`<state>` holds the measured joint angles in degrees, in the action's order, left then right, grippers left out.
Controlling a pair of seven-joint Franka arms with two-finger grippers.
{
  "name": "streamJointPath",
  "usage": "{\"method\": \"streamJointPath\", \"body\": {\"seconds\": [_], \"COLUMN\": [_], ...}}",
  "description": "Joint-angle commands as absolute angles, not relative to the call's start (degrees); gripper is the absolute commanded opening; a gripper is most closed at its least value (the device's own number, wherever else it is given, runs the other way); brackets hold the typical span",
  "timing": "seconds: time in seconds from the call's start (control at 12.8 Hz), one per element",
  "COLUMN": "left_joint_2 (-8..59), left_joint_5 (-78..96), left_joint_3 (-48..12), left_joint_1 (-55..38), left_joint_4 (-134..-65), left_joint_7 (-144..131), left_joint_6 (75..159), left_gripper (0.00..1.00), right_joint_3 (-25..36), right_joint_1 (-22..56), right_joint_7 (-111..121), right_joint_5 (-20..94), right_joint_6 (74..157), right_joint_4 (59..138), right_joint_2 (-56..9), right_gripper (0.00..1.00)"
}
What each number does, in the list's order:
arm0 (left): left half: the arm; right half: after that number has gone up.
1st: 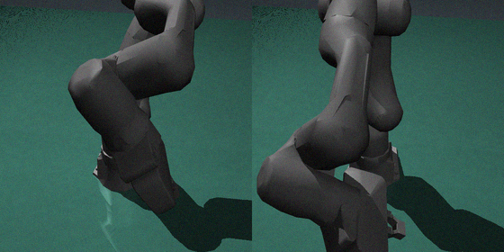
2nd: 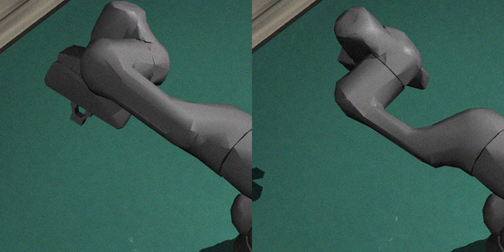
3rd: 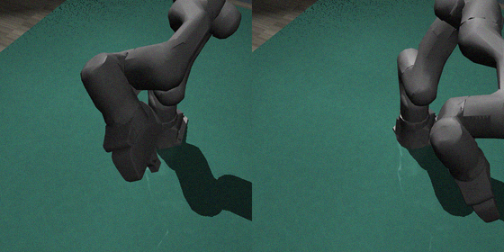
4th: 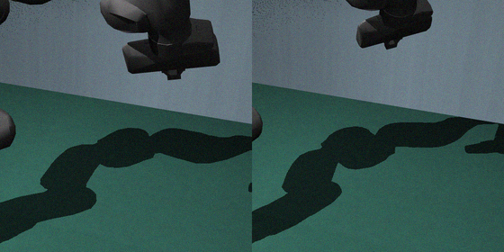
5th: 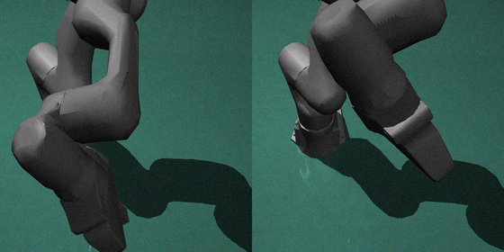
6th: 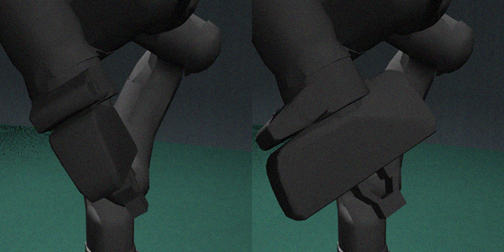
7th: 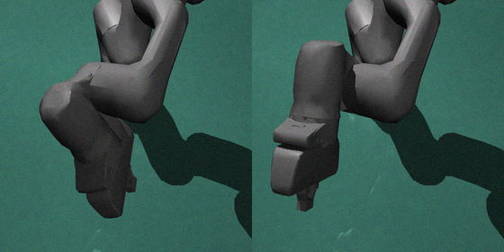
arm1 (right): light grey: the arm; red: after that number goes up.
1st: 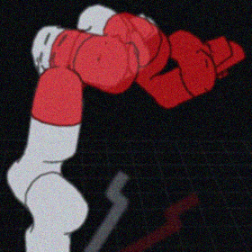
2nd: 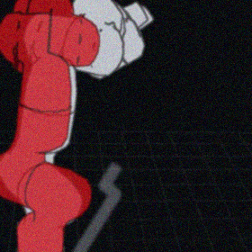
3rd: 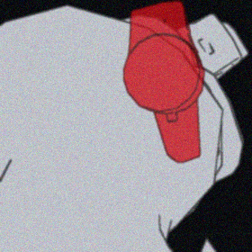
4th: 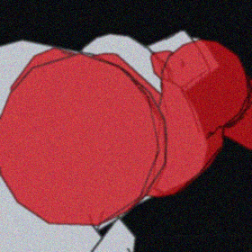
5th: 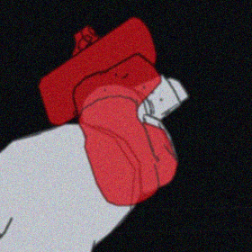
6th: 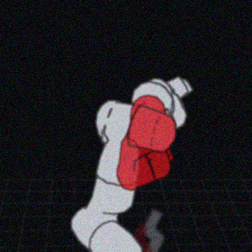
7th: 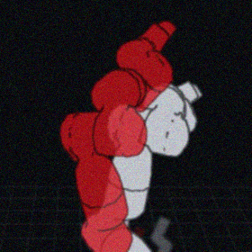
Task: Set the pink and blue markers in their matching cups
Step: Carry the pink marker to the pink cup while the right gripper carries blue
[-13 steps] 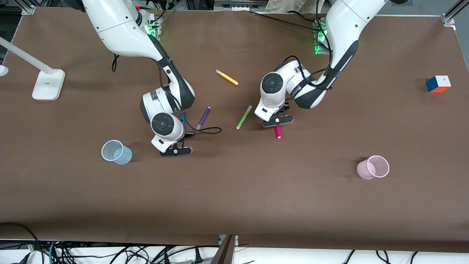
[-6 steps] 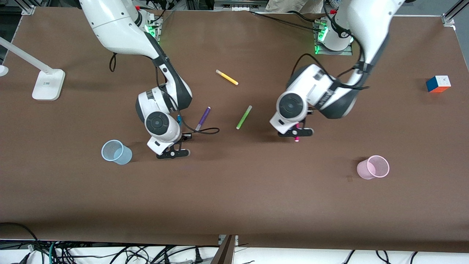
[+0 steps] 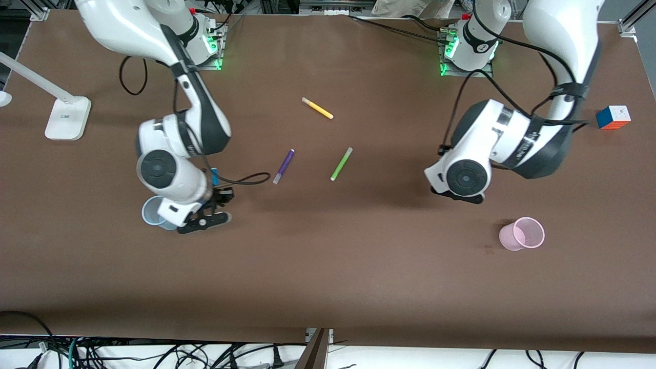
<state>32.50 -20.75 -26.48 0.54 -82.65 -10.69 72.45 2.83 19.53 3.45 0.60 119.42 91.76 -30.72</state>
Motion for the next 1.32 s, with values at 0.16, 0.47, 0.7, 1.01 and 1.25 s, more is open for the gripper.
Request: {"method": "streamJointPath", "body": {"seconds": [0.16, 0.47, 0.7, 1.01, 1.25], "left_joint_2": [33.8, 35.1, 38.7, 42.2, 43.5], "left_joint_5": [-36.0, -50.3, -59.5, -67.8, -68.2], "left_joint_3": [-26.4, -22.4, -20.4, -20.2, -18.5], "left_joint_1": [0.3, 0.3, -0.1, 0.2, -0.2], "left_joint_4": [-81.2, -81.1, -81.0, -81.0, -81.0], "left_joint_7": [4.4, 21.7, 29.2, 32.2, 31.9], "left_joint_6": [68.7, 69.2, 71.2, 75.3, 78.0], "left_gripper": [0.0, 0.0, 0.0, 0.0, 0.0], "right_joint_3": [2.5, 2.6, 2.5, 2.5, 2.5], "right_joint_1": [15.4, 10.9, 7.2, 3.8, 1.6], "right_joint_7": [22.2, 41.7, 55.3, 72.6, 81.4], "right_joint_5": [4.2, 12.7, 17.9, 29.6, 35.8], "right_joint_6": [117.0, 117.7, 117.8, 117.9, 117.8], "right_joint_4": [92.4, 92.3, 92.3, 92.3, 92.3], "right_joint_2": [-26.1, -25.7, -25.8, -26.8, -27.8], "right_gripper": [0.0, 0.0, 0.0, 0.0, 0.0]}}
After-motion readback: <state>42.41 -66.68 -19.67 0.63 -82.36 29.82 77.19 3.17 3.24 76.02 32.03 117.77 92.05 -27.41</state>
